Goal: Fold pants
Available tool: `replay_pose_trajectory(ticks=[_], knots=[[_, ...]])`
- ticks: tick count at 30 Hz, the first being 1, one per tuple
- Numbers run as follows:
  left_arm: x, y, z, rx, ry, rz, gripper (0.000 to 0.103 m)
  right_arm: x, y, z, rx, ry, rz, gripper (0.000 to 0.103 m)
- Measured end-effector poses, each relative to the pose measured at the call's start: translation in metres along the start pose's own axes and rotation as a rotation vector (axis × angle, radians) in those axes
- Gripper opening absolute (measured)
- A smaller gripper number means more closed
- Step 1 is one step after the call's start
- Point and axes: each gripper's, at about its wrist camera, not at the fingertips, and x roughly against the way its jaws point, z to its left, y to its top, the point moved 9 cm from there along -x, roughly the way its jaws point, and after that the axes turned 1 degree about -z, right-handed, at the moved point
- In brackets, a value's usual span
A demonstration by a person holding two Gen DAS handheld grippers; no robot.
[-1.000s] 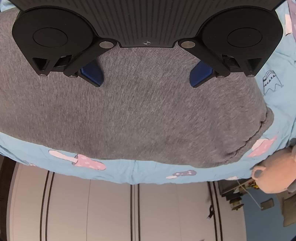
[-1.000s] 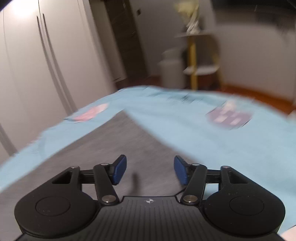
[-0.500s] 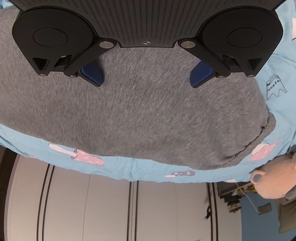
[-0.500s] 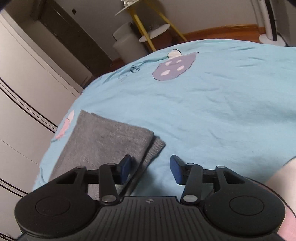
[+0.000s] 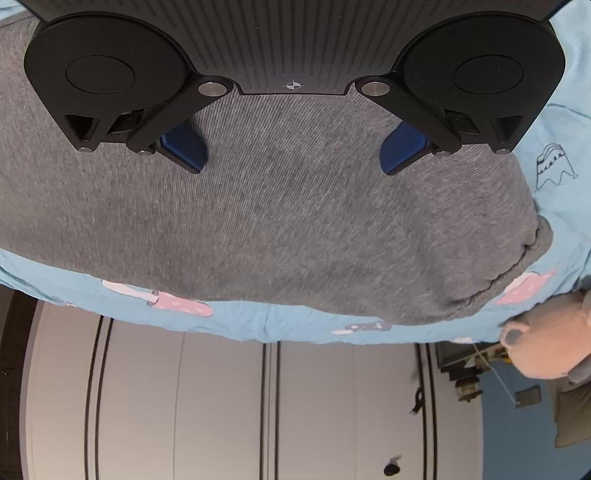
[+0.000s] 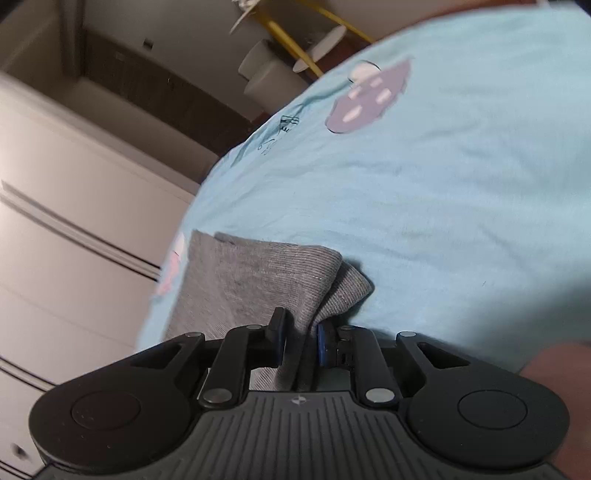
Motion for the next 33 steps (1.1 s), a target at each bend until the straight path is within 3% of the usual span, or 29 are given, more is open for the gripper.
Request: replay_pose_trajectory(ticks=[3, 6, 10, 11, 14, 15, 17, 20, 22, 23, 24, 25, 26, 27, 28, 29, 30, 31, 33], knots=[[0.000, 0.001, 0.000, 0.003, -0.002, -0.002, 0.103, -0.004, 0.001, 0.000, -0.019, 0.012, 0.010, 0.017], [-0.001, 0.001, 0.001, 0.003, -0.003, -0.002, 0.103, 0.000, 0.003, 0.007, 0.014, -0.005, -0.007, 0.009], [-0.001, 0.000, 0.000, 0.001, -0.002, -0.003, 0.103, 0.033, 0.013, 0.047, 0.143, 0.112, -0.166, 0.008], [-0.001, 0.001, 0.000, 0.001, -0.002, -0.004, 0.103, 0.032, 0.014, 0.048, 0.174, 0.099, -0.169, 0.008], [-0.001, 0.001, 0.000, 0.001, -0.002, -0.004, 0.103, 0.007, 0.009, 0.019, 0.249, -0.119, -0.088, 0.008], [-0.001, 0.001, 0.000, 0.001, -0.001, -0.004, 0.103, 0.003, 0.007, 0.011, 0.233, -0.141, -0.071, 0.009], [-0.001, 0.001, 0.000, 0.002, -0.003, -0.003, 0.103, 0.013, 0.009, 0.019, 0.241, -0.112, -0.100, 0.009], [-0.001, 0.001, 0.000, 0.001, -0.004, -0.005, 0.103, 0.031, 0.013, 0.042, 0.292, 0.010, -0.170, 0.009], [-0.001, 0.001, 0.000, 0.000, -0.004, -0.005, 0.103, 0.023, 0.013, 0.032, 0.354, -0.105, -0.151, 0.010], [-0.001, 0.001, 0.000, -0.003, -0.004, -0.004, 0.103, 0.015, 0.010, 0.019, 0.375, -0.193, -0.119, 0.012], [0.001, 0.002, 0.000, -0.008, 0.000, -0.003, 0.103, 0.014, 0.011, 0.011, 0.395, -0.266, -0.120, 0.021], [0.002, 0.003, 0.000, -0.014, 0.004, -0.002, 0.103, 0.020, 0.015, 0.012, 0.414, -0.282, -0.163, 0.029], [0.005, 0.006, 0.000, -0.026, 0.015, -0.003, 0.103, 0.032, 0.023, 0.012, 0.439, -0.364, -0.234, 0.038], [0.009, 0.010, 0.002, -0.038, 0.039, -0.012, 0.103, 0.046, 0.033, 0.010, 0.482, -0.510, -0.323, 0.063], [0.014, 0.016, 0.004, -0.050, 0.068, -0.029, 0.103, 0.061, 0.039, 0.008, 0.512, -0.618, -0.392, 0.071], [0.019, 0.025, 0.006, -0.059, 0.088, -0.042, 0.103, 0.070, 0.042, 0.008, 0.502, -0.613, -0.414, 0.070], [0.025, 0.035, 0.006, -0.064, 0.088, -0.060, 0.103, 0.076, 0.041, 0.008, 0.464, -0.546, -0.410, 0.071], [0.030, 0.047, 0.005, -0.060, 0.069, -0.093, 0.103, 0.080, 0.038, 0.008, 0.413, -0.466, -0.387, 0.071], [0.032, 0.072, -0.002, -0.049, 0.003, -0.125, 0.103, 0.082, 0.025, 0.010, 0.346, -0.390, -0.338, 0.076]])
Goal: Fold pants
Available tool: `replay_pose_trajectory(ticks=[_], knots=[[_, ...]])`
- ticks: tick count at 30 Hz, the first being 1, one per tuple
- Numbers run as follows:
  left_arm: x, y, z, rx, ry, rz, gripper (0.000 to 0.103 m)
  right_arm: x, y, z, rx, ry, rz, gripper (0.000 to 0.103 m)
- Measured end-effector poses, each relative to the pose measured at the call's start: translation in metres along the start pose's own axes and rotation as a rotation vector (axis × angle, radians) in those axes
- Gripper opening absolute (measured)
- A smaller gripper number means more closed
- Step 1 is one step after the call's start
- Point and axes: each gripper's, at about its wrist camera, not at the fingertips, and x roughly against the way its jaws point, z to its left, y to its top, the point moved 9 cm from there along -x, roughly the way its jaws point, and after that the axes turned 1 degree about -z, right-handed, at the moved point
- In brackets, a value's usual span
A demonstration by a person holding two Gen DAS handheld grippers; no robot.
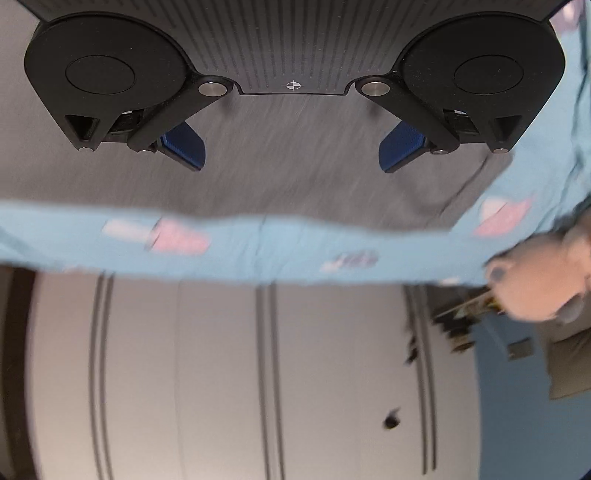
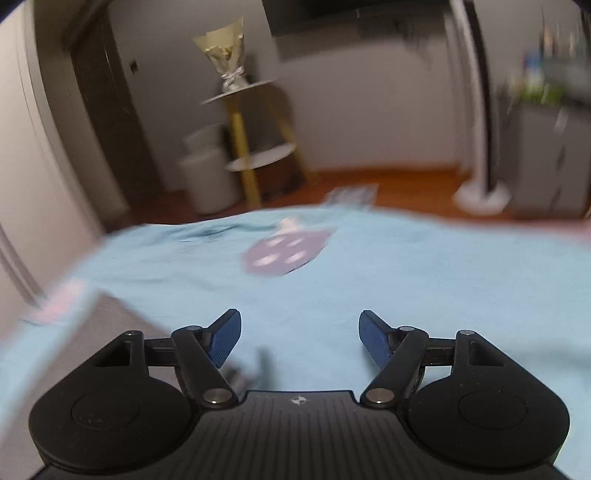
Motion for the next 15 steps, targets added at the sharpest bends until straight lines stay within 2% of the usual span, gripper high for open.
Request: replay_pose_trajectory(ticks=[2, 3, 5, 7, 8, 10, 12, 13, 15], knots=[[-0.016, 0.017, -0.010, 0.036, -0.101, 0.025, 0.103, 0.003, -0.009, 0.017, -0.008, 0.039, 0.026, 0.077], [-0.028, 0.019, -0.015, 0.051, -0.125, 0.056, 0.103, 0.006, -0.013, 0.028, 0.013, 0.071, 0.031, 0.079], [-0.059, 0.013, -0.031, 0.023, -0.152, 0.161, 0.103, 0.014, -0.023, 0.063, 0.089, 0.129, 0.034, 0.080], [-0.086, 0.000, -0.045, -0.018, -0.146, 0.243, 0.103, 0.024, -0.040, 0.103, 0.201, 0.215, 0.031, 0.089], [-0.094, -0.003, -0.050, -0.031, -0.140, 0.263, 0.103, 0.026, -0.050, 0.119, 0.260, 0.256, 0.043, 0.091], [-0.103, -0.001, -0.061, -0.018, -0.173, 0.260, 0.103, 0.021, -0.073, 0.145, 0.380, 0.324, 0.107, 0.093], [-0.111, 0.008, -0.070, 0.005, -0.179, 0.225, 0.103, 0.012, -0.092, 0.157, 0.491, 0.308, 0.145, 0.093], [-0.116, 0.009, -0.075, -0.008, -0.177, 0.218, 0.103, 0.005, -0.099, 0.156, 0.542, 0.270, 0.161, 0.093], [-0.140, 0.003, -0.077, -0.068, -0.136, 0.266, 0.103, -0.012, -0.108, 0.148, 0.581, 0.192, 0.207, 0.097]])
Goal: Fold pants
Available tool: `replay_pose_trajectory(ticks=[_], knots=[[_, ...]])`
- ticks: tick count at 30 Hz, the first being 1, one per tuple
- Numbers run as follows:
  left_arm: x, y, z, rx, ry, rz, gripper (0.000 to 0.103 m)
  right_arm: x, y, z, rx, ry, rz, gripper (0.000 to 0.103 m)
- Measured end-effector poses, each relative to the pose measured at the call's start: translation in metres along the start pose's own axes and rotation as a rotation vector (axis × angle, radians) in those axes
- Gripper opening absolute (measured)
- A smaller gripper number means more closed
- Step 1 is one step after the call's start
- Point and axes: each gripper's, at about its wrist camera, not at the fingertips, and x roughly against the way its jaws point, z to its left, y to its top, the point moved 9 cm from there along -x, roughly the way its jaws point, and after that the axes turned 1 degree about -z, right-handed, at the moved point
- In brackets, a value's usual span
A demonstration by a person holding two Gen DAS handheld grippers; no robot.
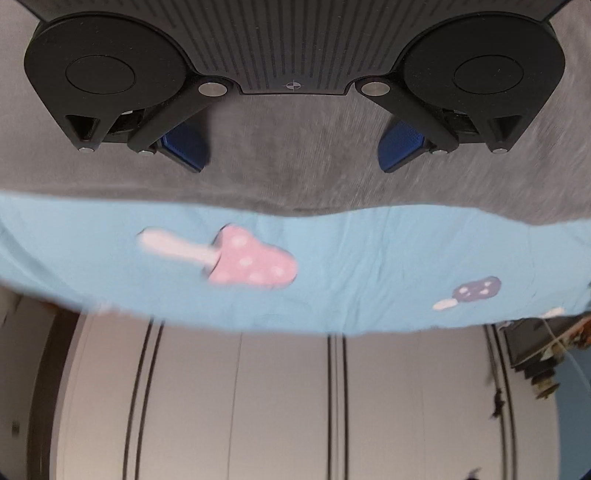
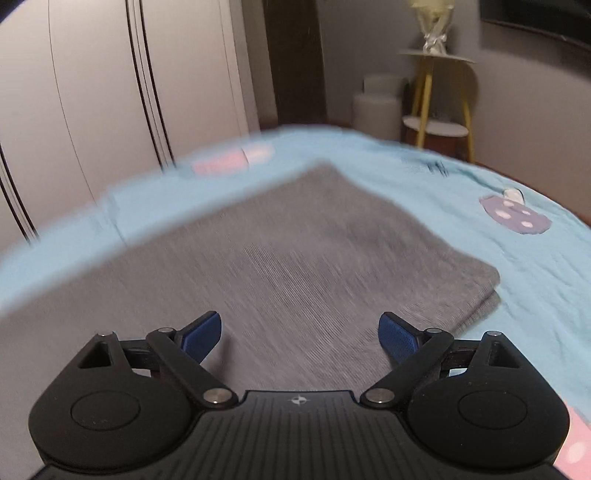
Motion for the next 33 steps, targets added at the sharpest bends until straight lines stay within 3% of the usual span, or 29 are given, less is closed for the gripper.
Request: replay_pose_trajectory(ticks=[2, 5, 6, 7, 9, 11, 13, 16, 18, 20, 22, 24, 26, 27, 33], knots=[[-0.016, 0.009, 0.022, -0.010, 0.150, -0.017, 0.103, -0.007, 0.000, -0.010, -0.015, -0.001, -0.009, 0.100], [-0.019, 0.025, 0.068, -0.055, 0.459, -0.020, 0.102, -0.009, 0.000, -0.012, -0.003, -0.005, -0.008, 0.100], [-0.018, 0.029, 0.075, -0.042, 0.454, 0.006, 0.102, -0.010, 0.000, -0.012, 0.001, -0.004, -0.009, 0.101], [-0.015, 0.034, 0.074, -0.004, 0.358, 0.028, 0.102, -0.010, 0.000, -0.012, 0.000, -0.002, -0.011, 0.101], [-0.002, 0.042, 0.056, 0.097, 0.080, 0.055, 0.102, -0.007, 0.000, -0.011, -0.007, -0.003, -0.008, 0.101], [0.010, 0.049, 0.031, 0.163, -0.099, 0.097, 0.102, -0.010, 0.001, -0.011, -0.006, -0.010, -0.010, 0.101], [0.006, 0.050, 0.008, 0.177, -0.169, 0.181, 0.102, -0.012, 0.003, -0.010, 0.003, -0.018, -0.014, 0.101], [-0.023, 0.037, -0.016, 0.193, -0.174, 0.352, 0.100, -0.013, 0.003, -0.010, 0.006, -0.016, -0.017, 0.101], [-0.036, 0.027, -0.017, 0.147, -0.094, 0.401, 0.085, -0.013, 0.003, -0.011, 0.006, -0.010, -0.017, 0.101], [-0.038, 0.031, -0.016, 0.088, -0.043, 0.384, 0.081, -0.012, 0.003, -0.011, 0.012, -0.007, -0.018, 0.101], [-0.034, 0.030, -0.010, 0.107, -0.023, 0.397, 0.065, -0.013, 0.003, -0.011, 0.013, -0.004, -0.020, 0.101], [-0.030, 0.032, -0.005, 0.143, -0.021, 0.407, 0.038, -0.013, 0.003, -0.011, 0.011, -0.004, -0.022, 0.101], [-0.031, 0.033, 0.002, 0.167, -0.029, 0.419, 0.019, -0.014, 0.004, -0.011, 0.011, -0.006, -0.027, 0.101], [-0.031, 0.033, 0.002, 0.173, -0.033, 0.423, 0.013, -0.015, 0.004, -0.011, 0.012, -0.007, -0.029, 0.101], [-0.020, 0.031, 0.009, 0.216, -0.069, 0.359, 0.005, -0.015, 0.005, -0.012, 0.010, 0.003, -0.030, 0.101]])
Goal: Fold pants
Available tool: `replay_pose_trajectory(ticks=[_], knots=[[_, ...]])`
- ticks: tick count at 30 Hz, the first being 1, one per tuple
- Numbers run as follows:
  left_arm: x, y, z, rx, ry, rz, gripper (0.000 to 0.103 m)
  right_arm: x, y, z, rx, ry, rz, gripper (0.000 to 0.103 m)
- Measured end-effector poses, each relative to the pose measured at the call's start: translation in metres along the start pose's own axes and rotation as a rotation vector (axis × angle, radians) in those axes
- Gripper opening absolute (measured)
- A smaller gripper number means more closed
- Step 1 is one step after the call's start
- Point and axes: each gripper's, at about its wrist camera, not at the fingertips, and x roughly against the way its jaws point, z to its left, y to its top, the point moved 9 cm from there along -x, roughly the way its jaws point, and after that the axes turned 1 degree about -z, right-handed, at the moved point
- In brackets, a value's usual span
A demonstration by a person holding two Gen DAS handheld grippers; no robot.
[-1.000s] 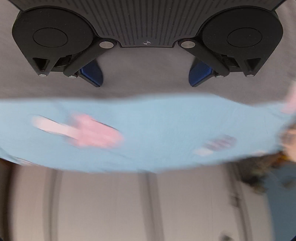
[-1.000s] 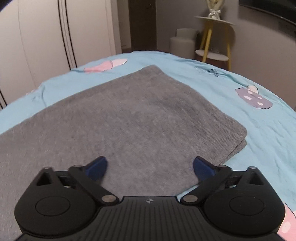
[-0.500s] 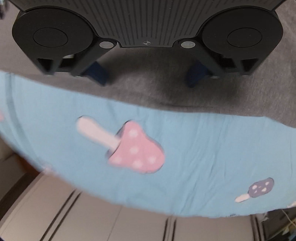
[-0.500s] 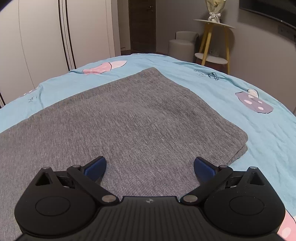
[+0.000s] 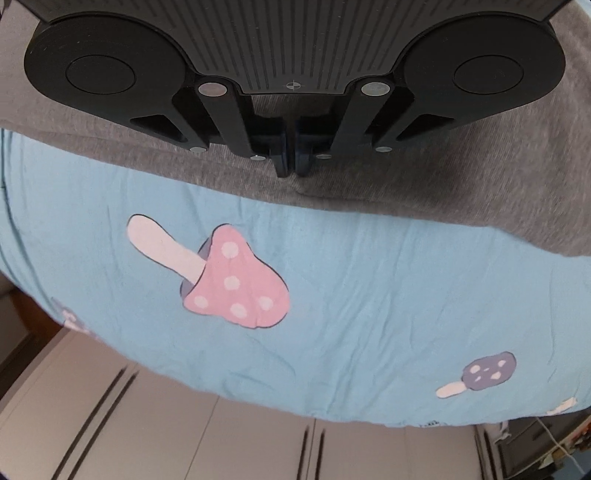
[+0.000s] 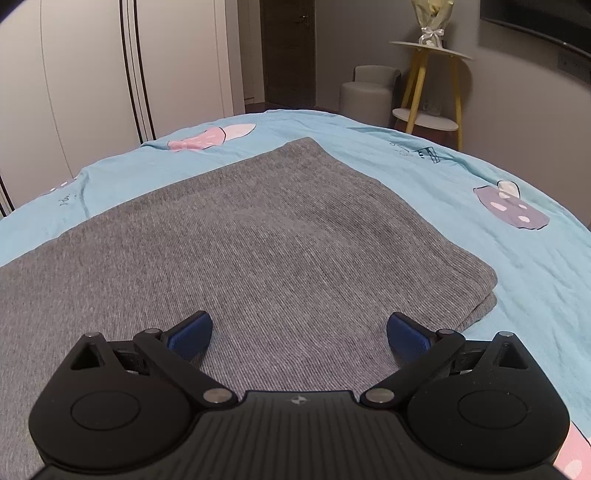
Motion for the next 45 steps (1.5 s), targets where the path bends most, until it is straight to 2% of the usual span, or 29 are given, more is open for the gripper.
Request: replay_pose_trajectory(ticks=[2, 7, 10, 11, 13, 15, 16, 20, 23, 24, 25, 26, 27, 28, 29, 30, 32, 33, 34, 35, 36, 37, 38, 39, 41, 42, 43, 44, 45], knots=[[0.005, -0.006, 0.005, 0.015, -0.023, -0.023, 0.002, 0.000, 0.000, 0.000, -0.001, 0.001, 0.000, 0.101], [0.019, -0.033, 0.031, 0.004, 0.016, -0.072, 0.001, 0.000, 0.000, 0.000, 0.001, 0.000, 0.000, 0.101], [0.027, -0.046, 0.036, -0.019, -0.038, -0.094, 0.002, 0.000, 0.000, 0.000, 0.000, 0.000, -0.001, 0.101], [0.030, -0.049, 0.036, -0.046, -0.057, -0.107, 0.010, 0.000, 0.000, 0.000, 0.000, 0.000, -0.001, 0.101], [0.032, -0.051, 0.036, -0.056, -0.071, -0.104, 0.033, 0.000, -0.001, 0.000, 0.002, -0.003, -0.002, 0.101], [0.029, -0.051, 0.031, -0.049, -0.136, -0.080, 0.057, 0.000, -0.001, 0.000, 0.004, -0.005, -0.003, 0.101], [0.027, -0.050, 0.025, -0.068, -0.149, -0.068, 0.060, 0.000, -0.001, 0.000, 0.005, -0.006, -0.004, 0.101], [0.014, -0.048, -0.013, -0.226, -0.134, -0.048, 0.058, 0.001, -0.001, 0.001, 0.007, -0.010, -0.004, 0.101], [-0.003, -0.038, -0.030, -0.319, -0.022, -0.088, 0.054, 0.000, -0.001, 0.001, 0.010, -0.010, -0.006, 0.101], [-0.001, -0.030, -0.032, -0.335, 0.021, -0.143, 0.038, 0.001, -0.001, 0.001, 0.009, -0.009, -0.007, 0.101], [0.003, -0.019, -0.030, -0.349, 0.143, -0.225, 0.024, 0.000, -0.001, 0.001, 0.010, -0.008, -0.008, 0.101], [0.009, -0.008, -0.023, -0.378, 0.324, -0.297, 0.014, 0.000, -0.001, 0.000, 0.012, -0.008, -0.010, 0.101], [0.014, 0.000, -0.015, -0.382, 0.435, -0.341, 0.020, 0.000, -0.001, 0.000, 0.013, -0.008, -0.011, 0.101], [0.021, 0.003, -0.009, -0.356, 0.445, -0.366, 0.026, 0.000, -0.001, 0.000, 0.013, -0.006, -0.011, 0.101], [0.028, 0.001, -0.007, -0.318, 0.358, -0.363, 0.039, 0.000, -0.001, 0.000, 0.012, -0.005, -0.011, 0.101], [0.034, -0.005, -0.008, -0.271, 0.221, -0.346, 0.051, 0.000, -0.001, 0.000, 0.011, -0.003, -0.010, 0.101], [0.049, -0.027, -0.012, -0.167, -0.055, -0.318, 0.064, 0.000, -0.001, 0.000, 0.011, 0.003, -0.013, 0.101], [0.053, -0.041, -0.016, -0.157, -0.137, -0.302, 0.076, -0.001, 0.000, 0.000, 0.011, 0.004, -0.015, 0.101], [0.055, -0.057, -0.021, -0.181, -0.194, -0.281, 0.083, -0.001, 0.000, 0.000, 0.009, 0.005, -0.016, 0.101], [0.052, -0.075, -0.026, -0.229, -0.211, -0.258, 0.092, -0.001, 0.001, 0.000, 0.006, 0.006, -0.016, 0.101], [0.046, -0.086, -0.027, -0.275, -0.184, -0.247, 0.091, -0.002, 0.001, 0.000, 0.003, 0.007, -0.015, 0.101], [0.036, -0.096, -0.022, -0.325, -0.092, -0.237, 0.090, -0.001, 0.002, 0.000, -0.001, 0.009, -0.015, 0.101], [0.022, -0.102, -0.008, -0.361, 0.075, -0.221, 0.085, -0.001, 0.001, -0.001, -0.003, 0.013, -0.017, 0.101], [0.019, -0.101, 0.006, -0.379, 0.200, -0.260, 0.089, -0.001, 0.001, -0.001, -0.002, 0.017, -0.019, 0.101], [0.036, -0.094, 0.025, -0.352, 0.350, -0.351, 0.088, 0.000, 0.000, -0.001, 0.007, 0.029, -0.023, 0.101], [0.047, -0.093, 0.031, -0.331, 0.374, -0.362, 0.089, 0.001, 0.000, -0.001, 0.013, 0.033, -0.025, 0.101], [0.056, -0.094, 0.033, -0.310, 0.327, -0.364, 0.092, 0.002, -0.001, -0.002, 0.016, 0.036, -0.025, 0.101], [0.065, -0.100, 0.033, -0.276, 0.219, -0.345, 0.101, 0.002, -0.001, -0.002, 0.017, 0.039, -0.025, 0.101], [0.067, -0.107, 0.028, -0.239, 0.130, -0.317, 0.102, 0.003, -0.002, -0.002, 0.015, 0.044, -0.027, 0.101]])
